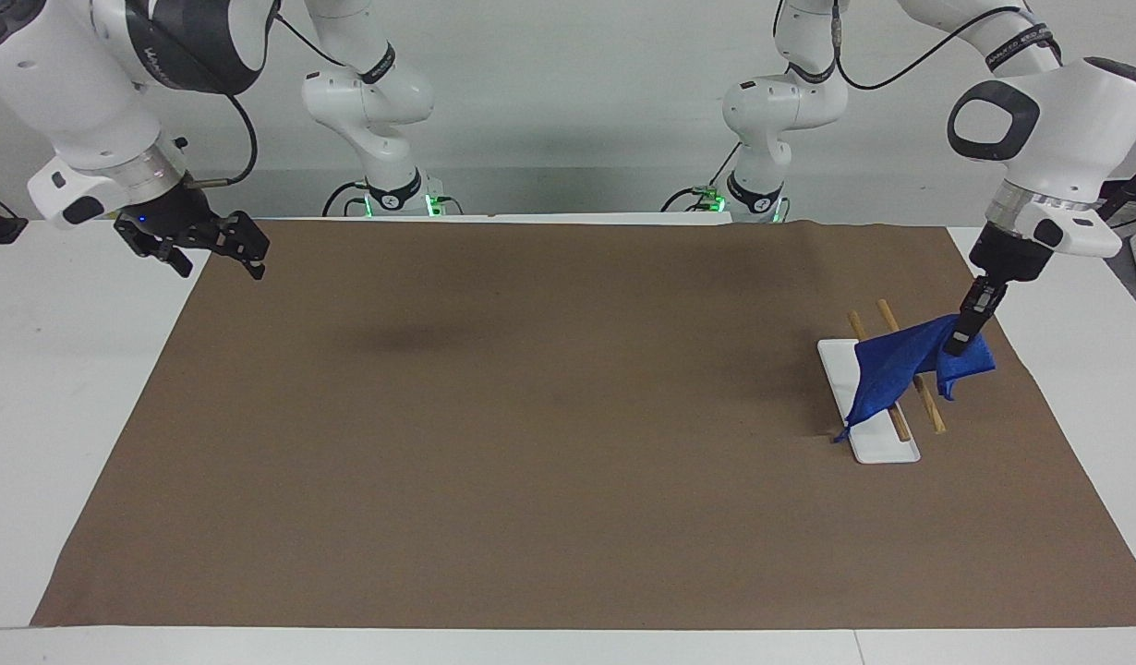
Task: Right arm passes towel to left arm to hang
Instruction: 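Drape the towel over the wooden rods with the left gripper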
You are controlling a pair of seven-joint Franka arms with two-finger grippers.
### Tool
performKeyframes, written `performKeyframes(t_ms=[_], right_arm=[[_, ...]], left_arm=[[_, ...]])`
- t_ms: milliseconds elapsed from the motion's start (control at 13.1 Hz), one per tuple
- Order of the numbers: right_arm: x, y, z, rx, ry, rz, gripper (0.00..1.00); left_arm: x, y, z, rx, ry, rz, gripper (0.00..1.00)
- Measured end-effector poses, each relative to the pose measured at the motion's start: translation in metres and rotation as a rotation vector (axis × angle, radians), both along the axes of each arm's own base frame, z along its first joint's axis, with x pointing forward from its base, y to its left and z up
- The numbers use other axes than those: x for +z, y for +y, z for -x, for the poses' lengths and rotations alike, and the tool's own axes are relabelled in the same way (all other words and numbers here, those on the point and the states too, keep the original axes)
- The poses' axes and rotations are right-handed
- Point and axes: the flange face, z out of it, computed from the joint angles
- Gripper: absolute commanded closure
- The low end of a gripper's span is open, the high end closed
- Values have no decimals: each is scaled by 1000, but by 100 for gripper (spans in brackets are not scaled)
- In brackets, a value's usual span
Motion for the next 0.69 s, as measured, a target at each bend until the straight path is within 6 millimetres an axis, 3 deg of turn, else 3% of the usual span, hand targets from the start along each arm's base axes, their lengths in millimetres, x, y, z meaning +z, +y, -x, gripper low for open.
performKeyframes(t_ms=[305, 685], right_arm=[[1, 1, 0, 2, -2, 0, 0], [1, 1, 0, 2, -2, 0, 0]], left_arm=[[2, 16, -2, 8, -35, -15, 100], [-3, 19, -9, 13, -54, -22, 100]])
